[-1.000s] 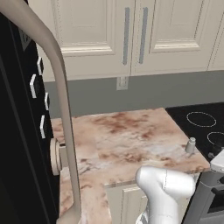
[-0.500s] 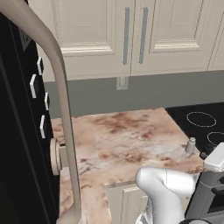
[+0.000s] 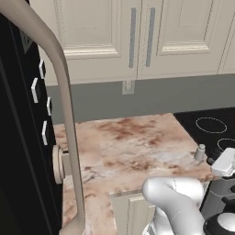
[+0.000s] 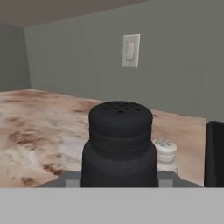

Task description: Take 2 condiments from the cabinet and move them on the counter near the stove.Make sure the condiments are lined up with each other, next to each other.

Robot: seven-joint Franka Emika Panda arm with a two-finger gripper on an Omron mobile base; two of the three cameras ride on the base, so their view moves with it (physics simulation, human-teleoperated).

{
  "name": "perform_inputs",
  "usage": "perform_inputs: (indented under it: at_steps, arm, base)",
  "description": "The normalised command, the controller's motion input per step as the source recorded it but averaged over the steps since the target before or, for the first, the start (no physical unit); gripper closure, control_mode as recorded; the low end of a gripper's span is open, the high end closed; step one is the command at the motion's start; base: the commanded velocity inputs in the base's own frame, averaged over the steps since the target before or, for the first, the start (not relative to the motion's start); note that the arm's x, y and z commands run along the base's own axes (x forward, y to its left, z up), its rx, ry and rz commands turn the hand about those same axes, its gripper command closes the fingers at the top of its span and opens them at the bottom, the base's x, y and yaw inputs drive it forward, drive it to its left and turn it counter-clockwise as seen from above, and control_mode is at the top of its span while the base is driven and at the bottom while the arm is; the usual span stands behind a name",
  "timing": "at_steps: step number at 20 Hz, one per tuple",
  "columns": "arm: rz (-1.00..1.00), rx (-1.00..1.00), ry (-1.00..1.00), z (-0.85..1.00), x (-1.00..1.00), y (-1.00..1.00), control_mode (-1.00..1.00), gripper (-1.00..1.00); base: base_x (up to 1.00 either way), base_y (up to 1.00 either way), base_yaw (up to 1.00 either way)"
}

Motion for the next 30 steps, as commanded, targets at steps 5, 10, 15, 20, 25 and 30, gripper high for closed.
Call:
perform_inputs:
  at_steps: [5, 10, 15, 20, 25, 30]
  arm:
    - [0.05, 0.01, 0.0, -0.23, 0.25, -0.23, -1.0, 1.0]
    - [0.05, 0.01, 0.0, -0.22, 0.2, -0.07, -1.0, 1.0]
    - [0.05, 0.0, 0.0, -0.2, 0.14, 0.0, -1.0, 1.0]
    - [0.03, 0.01, -0.02, -0.16, 0.14, 0.0, -1.0, 1.0]
    - [0.02, 0.04, 0.0, -0.12, 0.21, 0.0, -1.0, 1.0]
    - [0.01, 0.01, 0.0, -0.13, 0.3, 0.0, -1.0, 1.0]
  base:
    - [0.0, 0.0, 0.0]
    - [0.0, 0.0, 0.0]
    - [0.0, 0.0, 0.0]
    - [0.0, 0.0, 0.0]
    - [0.0, 0.0, 0.0]
    - [0.0, 0.0, 0.0]
